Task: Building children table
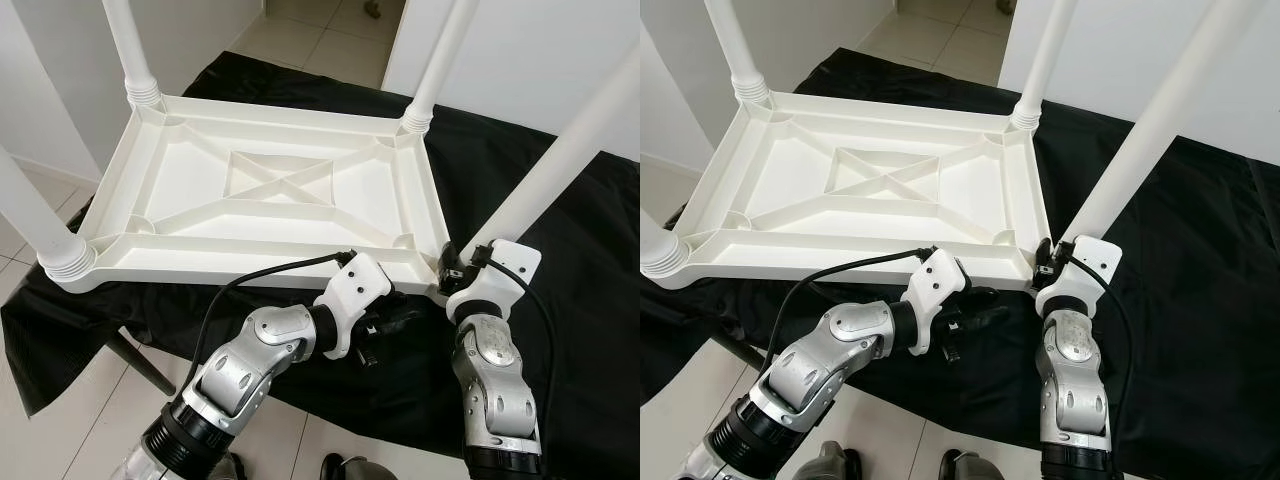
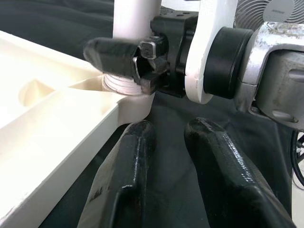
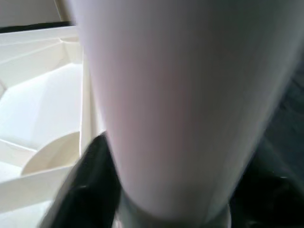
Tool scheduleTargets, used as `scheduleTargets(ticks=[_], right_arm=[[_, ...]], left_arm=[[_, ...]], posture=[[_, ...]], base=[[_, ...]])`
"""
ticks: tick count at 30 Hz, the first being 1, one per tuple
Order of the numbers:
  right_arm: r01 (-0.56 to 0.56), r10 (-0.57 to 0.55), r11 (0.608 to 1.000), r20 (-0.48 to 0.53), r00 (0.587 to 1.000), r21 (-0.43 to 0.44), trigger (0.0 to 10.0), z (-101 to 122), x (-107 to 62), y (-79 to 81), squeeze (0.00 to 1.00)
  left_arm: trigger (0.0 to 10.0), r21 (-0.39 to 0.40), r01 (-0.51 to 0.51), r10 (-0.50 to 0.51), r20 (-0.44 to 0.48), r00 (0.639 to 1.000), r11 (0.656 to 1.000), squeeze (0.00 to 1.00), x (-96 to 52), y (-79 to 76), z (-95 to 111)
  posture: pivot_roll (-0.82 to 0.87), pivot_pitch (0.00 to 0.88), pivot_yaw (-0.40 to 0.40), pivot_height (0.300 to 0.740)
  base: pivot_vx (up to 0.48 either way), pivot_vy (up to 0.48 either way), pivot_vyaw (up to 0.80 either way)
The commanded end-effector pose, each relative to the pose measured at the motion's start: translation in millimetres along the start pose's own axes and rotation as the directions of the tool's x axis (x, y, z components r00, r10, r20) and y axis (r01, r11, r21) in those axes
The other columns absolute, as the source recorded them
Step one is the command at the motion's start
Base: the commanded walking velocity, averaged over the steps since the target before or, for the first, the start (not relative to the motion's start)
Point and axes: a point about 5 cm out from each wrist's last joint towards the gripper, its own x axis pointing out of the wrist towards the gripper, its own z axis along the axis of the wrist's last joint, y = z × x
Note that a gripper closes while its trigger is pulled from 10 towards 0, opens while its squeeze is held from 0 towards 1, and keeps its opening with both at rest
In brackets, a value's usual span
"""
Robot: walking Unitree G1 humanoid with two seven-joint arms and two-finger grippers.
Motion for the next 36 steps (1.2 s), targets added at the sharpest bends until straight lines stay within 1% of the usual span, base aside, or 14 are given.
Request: scheduleTargets(ticks=[1, 6, 11, 12, 13, 14, 21, 23, 25, 28, 32, 33, 34, 36], right_arm=[[0.003, -0.003, 1.000, -0.066, 0.998, -0.004, 10.0, -14, -2.4, -9.7, 1.00], [-0.064, 0.065, 0.998, -0.032, 0.997, 0.018, 10.0, -9, 0.8, -10.6, 1.00], [-0.299, 0.299, 0.954, 0.019, 0.954, 0.027, 10.0, 1, 12.3, -24.9, 1.00], [-0.352, 0.351, 0.936, 0.015, 0.936, 0.023, 10.0, 2, 14.4, -28.2, 0.73], [-0.352, 0.351, 0.936, 0.015, 0.936, 0.023, 10.0, 2, 14.4, -28.2, 0.73], [-0.389, 0.389, 0.921, 0.018, 0.921, -0.006, 10.0, 4, 17.0, -31.9, 0.00], [-0.491, 0.492, 0.870, 0.013, 0.871, -0.033, 10.0, 9, 24.0, -38.5, 0.00], [-0.630, 0.631, 0.773, -0.012, 0.776, -0.076, 10.0, 9, 27.7, -34.9, 0.00], [-0.630, 0.631, 0.773, -0.012, 0.776, -0.076, 10.0, 9, 27.7, -34.9, 0.00], [-0.730, 0.729, 0.680, -0.033, 0.683, -0.072, 10.0, 6, 31.5, -28.3, 0.00], [-0.771, 0.771, 0.630, -0.049, 0.635, -0.087, 10.0, 4, 34.2, -24.4, 0.00], [-0.786, 0.785, 0.612, -0.053, 0.617, -0.090, 8.3, 3, 36.3, -24.7, 0.00], [-0.793, 0.792, 0.601, -0.064, 0.608, -0.095, 1.5, 2, 39.3, -25.5, 0.00], [-0.800, 0.798, 0.592, -0.070, 0.599, -0.096, 1.5, 1, 41.8, -26.6, 0.00]], left_arm=[[10.0, -0.009, 0.027, -0.027, 0.005, 1.000, 1.000, 0.00, 3.5, -5.8, 0], [10.0, -0.008, 0.026, -0.026, 0.007, 1.000, 1.000, 0.00, 3.7, -5.4, 0], [10.0, -0.007, 0.025, -0.025, 0.008, 1.000, 1.000, 0.00, 3.4, -4.7, 1], [10.0, -0.007, 0.023, -0.023, 0.008, 1.000, 1.000, 0.00, 2.9, -4.2, 1], [10.0, -0.007, 0.023, -0.023, 0.008, 1.000, 1.000, 0.00, 2.9, -4.2, 1], [10.0, -0.005, 0.021, -0.021, 0.006, 1.000, 1.000, 0.00, 2.4, -3.7, 2], [10.0, -0.004, 0.015, -0.015, 0.003, 1.000, 1.000, 0.00, 0.8, -2.0, 2], [10.0, -0.001, 0.010, -0.010, 0.001, 1.000, 1.000, 0.00, -1.1, -1.0, 2], [10.0, -0.001, 0.010, -0.010, 0.001, 1.000, 1.000, 0.00, -1.1, -1.0, 2], [10.0, 0.002, 0.007, -0.007, 0.001, 1.000, 1.000, 0.00, -2.1, -0.3, 3], [10.0, 0.002, 0.006, -0.006, 0.000, 1.000, 1.000, 0.00, -3.0, 0.2, 4], [10.0, 0.003, 0.006, -0.006, -0.001, 1.000, 1.000, 0.00, -3.5, 0.4, 4], [10.0, 0.004, 0.005, -0.005, -0.002, 1.000, 1.000, 0.00, -4.0, 0.7, 4], [10.0, 0.005, 0.004, -0.004, -0.003, 1.000, 1.000, 0.00, -4.4, 0.9, 4]], posture=[[0.01, 0.140, -0.110, 0.740], [0.01, 0.140, -0.111, 0.740], [0.02, 0.142, -0.108, 0.740], [0.02, 0.143, -0.108, 0.740], [0.02, 0.143, -0.108, 0.740], [0.02, 0.145, -0.107, 0.740], [0.03, 0.145, -0.104, 0.740], [0.04, 0.147, -0.098, 0.740], [0.04, 0.147, -0.098, 0.740], [0.05, 0.151, -0.089, 0.740], [0.06, 0.155, -0.079, 0.740], [0.06, 0.157, -0.077, 0.740], [0.06, 0.157, -0.074, 0.740], [0.06, 0.157, -0.074, 0.740]], base=[[0.000, 0.000, 0.00], [0.000, 0.000, 0.00], [0.000, 0.000, 0.00], [0.000, 0.000, 0.00], [0.000, 0.000, 0.00], [0.000, 0.000, 0.00], [0.000, 0.000, 0.00], [0.000, 0.000, 0.00], [0.000, 0.000, 0.00], [0.000, 0.000, 0.00], [0.000, 0.000, 0.00], [0.000, 0.000, 0.00], [0.000, 0.000, 0.00], [0.000, 0.000, 0.00]])
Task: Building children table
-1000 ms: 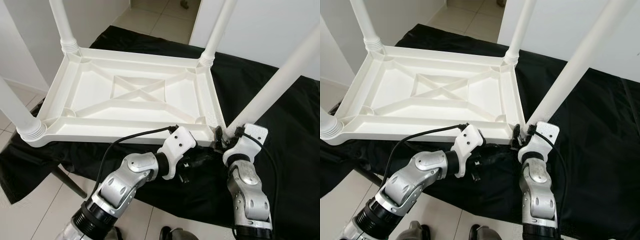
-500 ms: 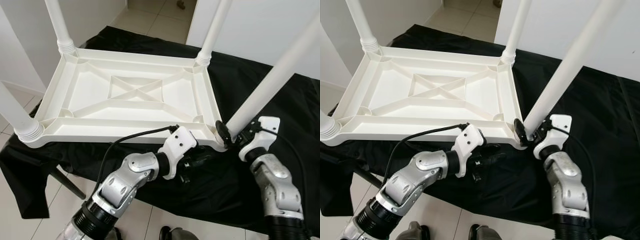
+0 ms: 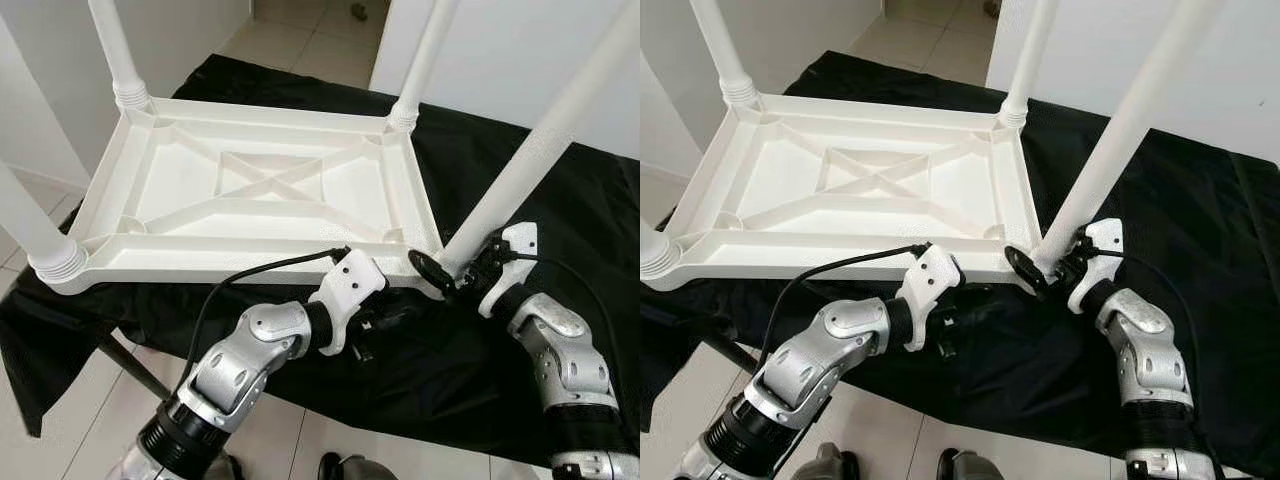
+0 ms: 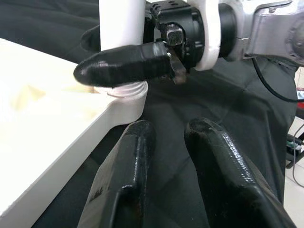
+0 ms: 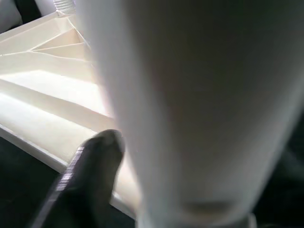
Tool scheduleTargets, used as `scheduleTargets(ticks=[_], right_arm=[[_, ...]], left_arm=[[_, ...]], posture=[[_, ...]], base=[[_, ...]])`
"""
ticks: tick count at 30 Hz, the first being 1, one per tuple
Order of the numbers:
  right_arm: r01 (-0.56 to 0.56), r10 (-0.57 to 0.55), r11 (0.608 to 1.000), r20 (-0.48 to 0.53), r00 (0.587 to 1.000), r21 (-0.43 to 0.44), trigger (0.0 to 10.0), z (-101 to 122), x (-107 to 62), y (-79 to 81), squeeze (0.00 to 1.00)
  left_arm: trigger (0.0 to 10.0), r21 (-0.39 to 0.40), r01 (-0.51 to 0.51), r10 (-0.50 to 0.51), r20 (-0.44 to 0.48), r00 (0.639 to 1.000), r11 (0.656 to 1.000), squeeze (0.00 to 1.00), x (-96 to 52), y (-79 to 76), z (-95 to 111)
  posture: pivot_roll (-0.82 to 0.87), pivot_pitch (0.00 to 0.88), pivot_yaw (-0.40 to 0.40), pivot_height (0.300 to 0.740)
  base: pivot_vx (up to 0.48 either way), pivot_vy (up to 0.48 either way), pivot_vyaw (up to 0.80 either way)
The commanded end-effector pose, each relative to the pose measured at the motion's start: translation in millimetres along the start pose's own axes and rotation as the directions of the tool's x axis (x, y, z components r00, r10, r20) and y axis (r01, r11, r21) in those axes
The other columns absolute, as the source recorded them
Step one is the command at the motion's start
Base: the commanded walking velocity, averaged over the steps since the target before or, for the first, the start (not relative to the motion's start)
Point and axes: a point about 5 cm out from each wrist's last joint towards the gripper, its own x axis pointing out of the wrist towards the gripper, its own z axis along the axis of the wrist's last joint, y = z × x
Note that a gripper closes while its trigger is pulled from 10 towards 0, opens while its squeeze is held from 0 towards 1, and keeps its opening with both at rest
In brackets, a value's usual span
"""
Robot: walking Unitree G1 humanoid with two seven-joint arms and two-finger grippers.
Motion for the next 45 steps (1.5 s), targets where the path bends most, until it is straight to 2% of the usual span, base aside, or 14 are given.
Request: scheduleTargets(ticks=[1, 14, 15, 25, 26, 27, 32, 34, 36, 37, 38, 42, 43, 45], right_arm=[[-0.049, 0.049, 0.999, -0.025, 0.998, -0.004, 0.0, -6, 2.4, 0.9, 0.00], [-0.065, 0.064, 0.998, -0.032, 0.997, -0.014, 0.1, -11, 0.2, -5.3, 0.00], [-0.047, 0.046, 0.999, -0.033, 0.998, -0.011, 10.0, -12, -0.4, -5.7, 0.00], [0.160, -0.159, 0.987, -0.053, 0.986, 0.010, 10.0, -17, 4.2, -1.9, 0.00], [0.186, -0.185, 0.983, -0.049, 0.982, 0.008, 10.0, -16, 5.1, 0.5, 0.00], [0.248, -0.247, 0.968, -0.021, 0.969, 0.027, 10.0, -14, 8.1, 11.4, 0.00], [0.351, -0.350, 0.935, -0.022, 0.936, 0.060, 10.0, -15, 9.3, 18.8, 0.00], [0.432, -0.432, 0.898, -0.019, 0.902, 0.084, 10.0, -14, 9.7, 21.5, 0.00], [0.458, -0.458, 0.885, -0.020, 0.889, 0.089, 10.0, -13, 9.7, 22.2, 0.00], [0.505, -0.506, 0.858, -0.018, 0.863, 0.094, 10.0, -12, 9.8, 24.3, 0.00], [0.505, -0.506, 0.858, -0.018, 0.863, 0.094, 10.0, -12, 9.8, 24.3, 0.00], [0.688, -0.690, 0.721, -0.012, 0.724, 0.080, 10.0, -8, 7.7, 35.4, 0.00], [0.688, -0.690, 0.721, -0.012, 0.724, 0.080, 10.0, -8, 7.7, 35.4, 0.00], [0.747, -0.747, 0.660, -0.027, 0.664, 0.081, 10.0, -9, 7.3, 43.1, 0.00]], left_arm=[[10.0, 0.004, 0.023, -0.023, 0.001, 1.000, 1.000, 0.00, 0.3, -3.1, 2], [10.0, 0.003, 0.024, -0.024, 0.002, 1.000, 1.000, 0.00, 0.0, -2.6, 4], [10.0, 0.002, 0.025, -0.025, 0.002, 1.000, 1.000, 0.00, 0.3, -2.8, 4], [10.0, -0.003, 0.027, -0.027, 0.001, 1.000, 1.000, 0.00, 1.4, -3.7, 2], [10.0, -0.003, 0.026, -0.026, 0.002, 1.000, 1.000, 0.00, 1.7, -3.9, 2], [10.0, -0.006, 0.026, -0.026, 0.007, 1.000, 1.000, 0.00, 2.4, -4.6, 3], [10.0, -0.008, 0.027, -0.027, 0.008, 1.000, 1.000, 0.00, 2.8, -5.2, 2], [10.0, -0.008, 0.027, -0.026, 0.006, 1.000, 1.000, 0.00, 2.6, -4.4, 2], [10.0, -0.008, 0.026, -0.026, 0.005, 1.000, 1.000, 0.00, 2.6, -4.1, 2], [10.0, -0.007, 0.026, -0.026, 0.005, 1.000, 1.000, 0.00, 2.6, -3.9, 2], [10.0, -0.007, 0.026, -0.026, 0.005, 1.000, 1.000, 0.00, 2.6, -3.9, 2], [10.0, -0.011, 0.034, -0.034, 0.004, 0.999, 0.999, 0.00, 3.2, -5.8, 1], [10.0, -0.011, 0.034, -0.034, 0.004, 0.999, 0.999, 0.00, 3.2, -5.8, 1], [10.0, -0.012, 0.034, -0.034, 0.004, 0.999, 0.999, 0.00, 3.6, -6.0, 1]], posture=[[0.06, 0.157, -0.072, 0.740], [0.06, 0.156, -0.067, 0.740], [0.05, 0.156, -0.068, 0.740], [0.05, 0.159, -0.074, 0.740], [0.04, 0.160, -0.077, 0.740], [0.04, 0.159, -0.078, 0.740], [0.04, 0.157, -0.078, 0.740], [0.04, 0.156, -0.078, 0.740], [0.04, 0.156, -0.078, 0.740], [0.04, 0.155, -0.077, 0.740], [0.04, 0.155, -0.077, 0.740], [0.04, 0.156, -0.083, 0.740], [0.04, 0.156, -0.083, 0.740], [0.04, 0.155, -0.089, 0.740]], base=[[0.000, 0.000, 0.00], [0.000, 0.000, 0.00], [0.000, 0.000, 0.00], [0.000, 0.000, 0.00], [0.000, 0.000, 0.00], [0.000, 0.000, 0.00], [0.000, 0.000, 0.00], [0.000, 0.000, 0.00], [0.000, 0.000, 0.00], [0.000, 0.000, 0.00], [0.000, 0.000, 0.00], [0.000, 0.000, 0.00], [0.000, 0.000, 0.00], [0.000, 0.000, 0.00]])
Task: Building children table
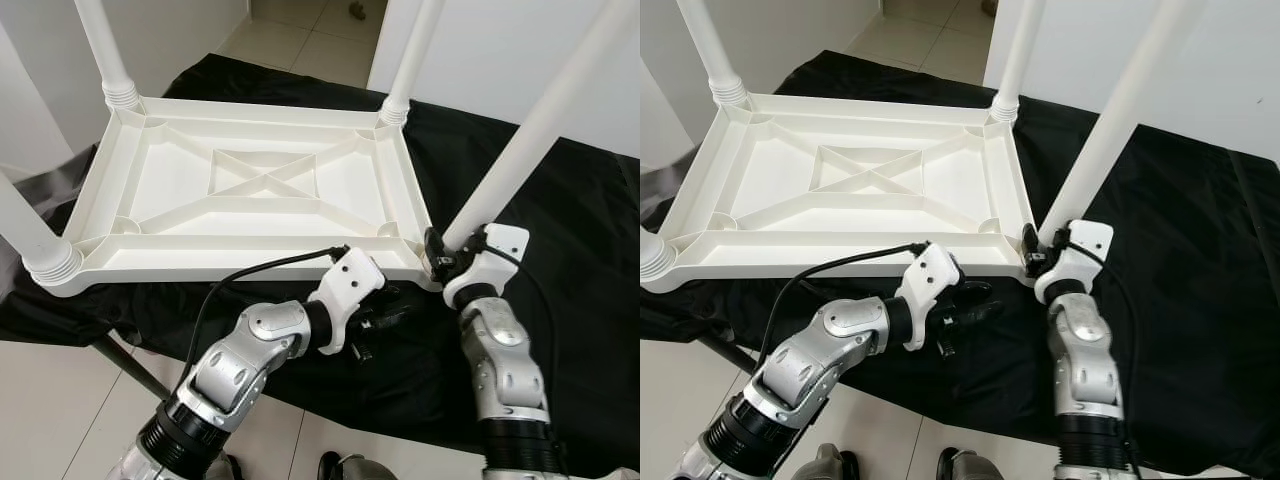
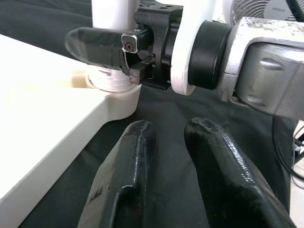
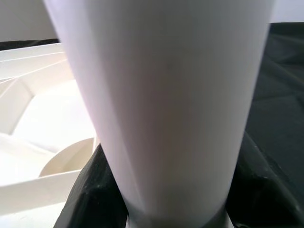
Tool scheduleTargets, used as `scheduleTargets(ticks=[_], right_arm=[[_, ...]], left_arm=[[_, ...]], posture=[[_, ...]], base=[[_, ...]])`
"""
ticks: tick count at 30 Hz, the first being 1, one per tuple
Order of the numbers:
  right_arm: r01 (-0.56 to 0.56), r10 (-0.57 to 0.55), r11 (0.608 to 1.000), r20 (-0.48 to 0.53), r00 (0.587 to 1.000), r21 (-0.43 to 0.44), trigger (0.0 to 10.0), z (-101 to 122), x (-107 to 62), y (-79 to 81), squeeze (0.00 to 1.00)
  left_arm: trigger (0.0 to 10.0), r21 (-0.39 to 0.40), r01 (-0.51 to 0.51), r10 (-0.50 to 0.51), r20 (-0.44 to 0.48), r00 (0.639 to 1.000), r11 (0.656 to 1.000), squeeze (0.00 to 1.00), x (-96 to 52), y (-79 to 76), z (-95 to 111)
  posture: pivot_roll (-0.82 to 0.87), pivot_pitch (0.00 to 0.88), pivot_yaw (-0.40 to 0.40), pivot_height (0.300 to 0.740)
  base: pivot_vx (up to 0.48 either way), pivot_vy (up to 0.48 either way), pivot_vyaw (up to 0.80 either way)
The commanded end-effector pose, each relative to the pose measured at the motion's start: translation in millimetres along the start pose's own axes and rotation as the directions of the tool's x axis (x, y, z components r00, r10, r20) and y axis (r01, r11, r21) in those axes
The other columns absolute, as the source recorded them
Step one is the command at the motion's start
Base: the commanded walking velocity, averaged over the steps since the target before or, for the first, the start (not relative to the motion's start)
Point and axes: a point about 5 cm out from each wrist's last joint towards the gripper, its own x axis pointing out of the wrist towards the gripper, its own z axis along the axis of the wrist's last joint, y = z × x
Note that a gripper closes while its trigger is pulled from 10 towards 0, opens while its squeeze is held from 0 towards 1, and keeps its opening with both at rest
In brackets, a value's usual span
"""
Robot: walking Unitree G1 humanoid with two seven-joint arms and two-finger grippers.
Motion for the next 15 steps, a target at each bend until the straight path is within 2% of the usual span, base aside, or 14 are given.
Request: scheduleTargets(ticks=[1, 5, 6, 8, 9, 15], right_arm=[[0.099, -0.103, 0.994, -0.070, 0.992, -0.054, 10.0, -13, -8.3, -4.9, 0.00], [0.115, -0.118, 0.993, -0.098, 0.988, -0.037, 10.0, -17, -13.2, 3.5, 0.00], [0.110, -0.112, 0.993, -0.100, 0.989, -0.031, 10.0, -17, -13.7, 5.4, 0.46], [0.114, -0.117, 0.993, -0.099, 0.988, -0.033, 10.0, -17, -13.2, 3.6, 0.46], [0.110, -0.112, 0.994, -0.087, 0.990, -0.028, 10.0, -15, -12.1, 1.1, 1.00], [0.068, -0.068, 0.998, -0.049, 0.996, -0.003, 10.0, -9, -8.5, -2.5, 1.00]], left_arm=[[10.0, -0.002, 0.034, -0.034, 0.008, 0.999, 0.999, 0.00, 3.2, -5.9, 1], [10.0, -0.003, 0.035, -0.035, 0.011, 0.999, 0.999, 0.00, 4.0, -6.6, 1], [10.0, -0.004, 0.036, -0.036, 0.012, 0.999, 0.999, 0.00, 4.2, -6.9, 1], [10.0, -0.005, 0.036, -0.036, 0.014, 0.999, 0.999, 0.00, 4.4, -7.1, 1], [10.0, -0.005, 0.038, -0.038, 0.014, 0.999, 0.999, 0.00, 4.5, -7.2, 1], [10.0, -0.004, 0.040, -0.040, 0.014, 0.999, 0.999, 0.00, 4.6, -7.2, 1]], posture=[[0.04, 0.155, -0.090, 0.740], [0.04, 0.151, -0.092, 0.740], [0.04, 0.150, -0.092, 0.740], [0.04, 0.148, -0.091, 0.740], [0.04, 0.144, -0.092, 0.740], [0.04, 0.141, -0.092, 0.740]], base=[[0.000, 0.000, 0.00], [0.000, 0.000, 0.00], [0.000, 0.000, 0.00], [0.000, 0.000, 0.00], [0.000, 0.000, 0.00], [0.000, 0.000, 0.00]])
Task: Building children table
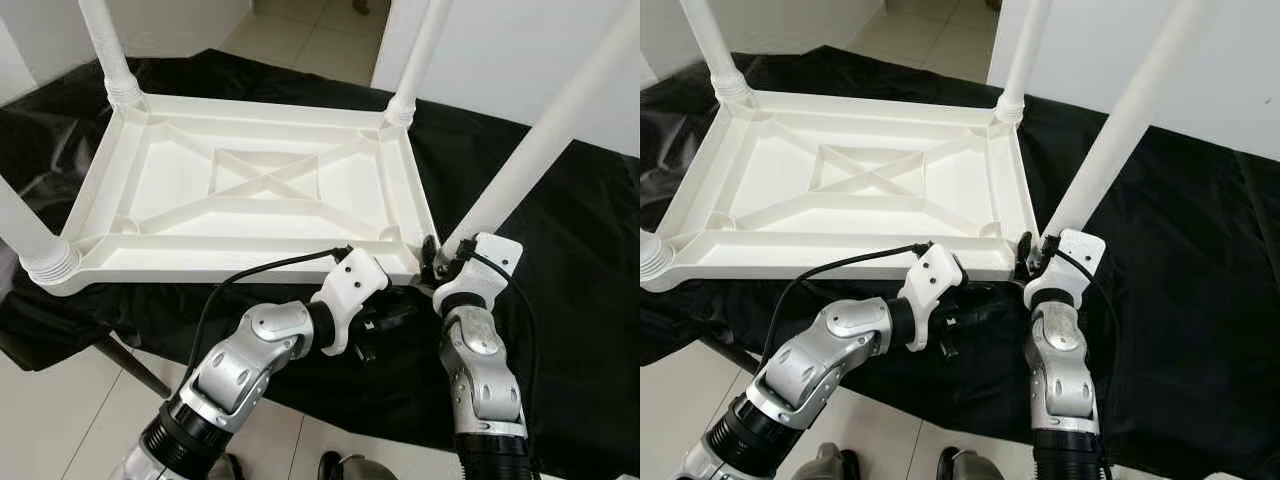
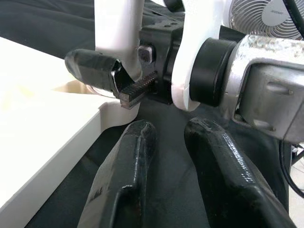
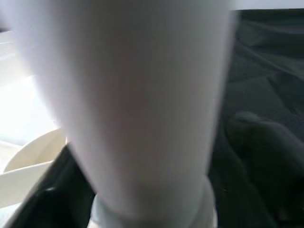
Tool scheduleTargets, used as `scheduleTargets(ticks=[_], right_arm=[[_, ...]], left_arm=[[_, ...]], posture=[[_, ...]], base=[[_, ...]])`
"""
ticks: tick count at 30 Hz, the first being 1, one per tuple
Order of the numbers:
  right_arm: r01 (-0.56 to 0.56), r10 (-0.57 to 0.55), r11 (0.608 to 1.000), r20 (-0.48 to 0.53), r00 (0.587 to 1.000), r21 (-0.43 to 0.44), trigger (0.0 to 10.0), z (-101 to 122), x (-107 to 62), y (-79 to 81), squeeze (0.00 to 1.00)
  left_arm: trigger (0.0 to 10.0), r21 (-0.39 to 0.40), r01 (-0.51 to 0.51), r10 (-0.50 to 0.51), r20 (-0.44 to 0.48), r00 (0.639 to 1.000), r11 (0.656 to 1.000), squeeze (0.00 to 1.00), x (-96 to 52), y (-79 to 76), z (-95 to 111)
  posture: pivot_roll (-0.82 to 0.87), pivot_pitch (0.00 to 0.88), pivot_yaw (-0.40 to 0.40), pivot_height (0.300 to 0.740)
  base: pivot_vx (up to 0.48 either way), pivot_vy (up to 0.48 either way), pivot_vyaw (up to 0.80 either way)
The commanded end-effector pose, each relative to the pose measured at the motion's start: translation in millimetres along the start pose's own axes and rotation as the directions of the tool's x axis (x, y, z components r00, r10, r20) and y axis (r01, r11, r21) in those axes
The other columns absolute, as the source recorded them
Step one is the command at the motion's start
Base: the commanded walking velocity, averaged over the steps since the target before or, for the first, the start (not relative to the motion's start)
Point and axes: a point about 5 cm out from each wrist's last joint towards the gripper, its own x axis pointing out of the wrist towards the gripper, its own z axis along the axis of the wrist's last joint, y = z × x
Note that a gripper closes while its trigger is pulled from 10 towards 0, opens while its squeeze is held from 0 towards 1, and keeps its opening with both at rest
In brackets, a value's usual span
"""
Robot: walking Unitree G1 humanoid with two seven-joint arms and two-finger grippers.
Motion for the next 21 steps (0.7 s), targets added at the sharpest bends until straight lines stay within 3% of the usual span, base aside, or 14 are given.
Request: scheduleTargets(ticks=[1, 4, 5, 6, 7, 9, 10, 11, 12, 13, 15, 17, 21], right_arm=[[-0.041, 0.041, 0.999, -0.006, 0.999, 0.026, 10.0, -1, 2.2, -6.1, 1.00], [-0.203, 0.204, 0.978, -0.003, 0.979, 0.053, 10.0, 3, 7.2, -9.3, 0.96], [-0.203, 0.204, 0.978, -0.003, 0.979, 0.053, 10.0, 3, 7.2, -9.3, 0.96], [-0.257, 0.258, 0.965, -0.009, 0.966, 0.045, 10.0, 4, 9.2, -12.5, 0.00], [-0.257, 0.258, 0.965, -0.009, 0.966, 0.045, 10.0, 4, 9.2, -12.5, 0.00], [-0.415, 0.415, 0.910, -0.024, 0.910, -0.009, 10.0, 9, 14.3, -19.9, 0.00], [-0.415, 0.415, 0.910, -0.024, 0.910, -0.009, 10.0, 9, 14.3, -19.9, 0.00], [-0.483, 0.482, 0.875, -0.033, 0.876, -0.038, 10.0, 11, 16.0, -22.0, 0.00], [-0.483, 0.482, 0.875, -0.033, 0.876, -0.038, 10.0, 11, 16.0, -22.0, 0.00], [-0.537, 0.535, 0.842, -0.046, 0.843, -0.056, 10.0, 12, 17.3, -23.1, 0.00], [-0.537, 0.535, 0.842, -0.046, 0.843, -0.056, 10.0, 12, 17.3, -23.1, 0.00], [-0.597, 0.594, 0.797, -0.063, 0.802, -0.088, 10.0, 10, 22.6, -25.5, 0.00], [-0.648, 0.645, 0.753, -0.071, 0.761, -0.111, 10.0, 9, 26.7, -25.2, 0.00]], left_arm=[[10.0, -0.001, 0.034, -0.034, 0.007, 0.999, 0.999, 0.00, 3.0, -5.5, 0], [10.0, -0.001, 0.033, -0.033, 0.008, 0.999, 0.999, 0.00, 3.5, -5.7, 0], [10.0, -0.001, 0.033, -0.033, 0.008, 0.999, 0.999, 0.00, 3.5, -5.7, 0], [10.0, -0.001, 0.032, -0.032, 0.009, 0.999, 0.999, 0.00, 3.6, -5.8, 1], [10.0, -0.001, 0.032, -0.032, 0.009, 0.999, 0.999, 0.00, 3.6, -5.8, 1], [10.0, 0.000, 0.028, -0.028, 0.010, 1.000, 1.000, 0.00, 3.1, -5.5, 1], [10.0, 0.000, 0.028, -0.028, 0.010, 1.000, 1.000, 0.00, 3.1, -5.5, 1], [10.0, 0.001, 0.025, -0.025, 0.010, 1.000, 1.000, 0.00, 2.6, -5.2, 1], [10.0, 0.001, 0.025, -0.025, 0.010, 1.000, 1.000, 0.00, 2.6, -5.2, 1], [10.0, 0.002, 0.023, -0.023, 0.010, 1.000, 1.000, 0.00, 2.2, -4.8, 1], [10.0, 0.002, 0.023, -0.023, 0.010, 1.000, 1.000, 0.00, 2.2, -4.8, 1], [10.0, 0.002, 0.019, -0.019, 0.008, 1.000, 1.000, 0.00, 1.2, -4.0, 1], [10.0, 0.004, 0.016, -0.016, 0.007, 1.000, 1.000, 0.00, 0.1, -3.1, 1]], posture=[[0.04, 0.134, -0.096, 0.740], [0.04, 0.132, -0.099, 0.740], [0.04, 0.132, -0.099, 0.740], [0.04, 0.132, -0.099, 0.740], [0.04, 0.132, -0.099, 0.740], [0.04, 0.130, -0.102, 0.740], [0.04, 0.130, -0.102, 0.740], [0.05, 0.129, -0.103, 0.740], [0.05, 0.129, -0.103, 0.740], [0.05, 0.128, -0.101, 0.740], [0.05, 0.128, -0.101, 0.740], [0.06, 0.127, -0.096, 0.740], [0.06, 0.126, -0.091, 0.740]], base=[[0.000, 0.000, 0.00], [0.000, 0.000, 0.00], [0.000, 0.000, 0.00], [0.000, 0.000, 0.00], [0.000, 0.000, 0.00], [0.000, 0.000, 0.00], [0.000, 0.000, 0.00], [0.000, 0.000, 0.00], [0.000, 0.000, 0.00], [0.000, 0.000, 0.00], [0.000, 0.000, 0.00], [0.000, 0.000, 0.00], [0.000, 0.000, 0.00]])
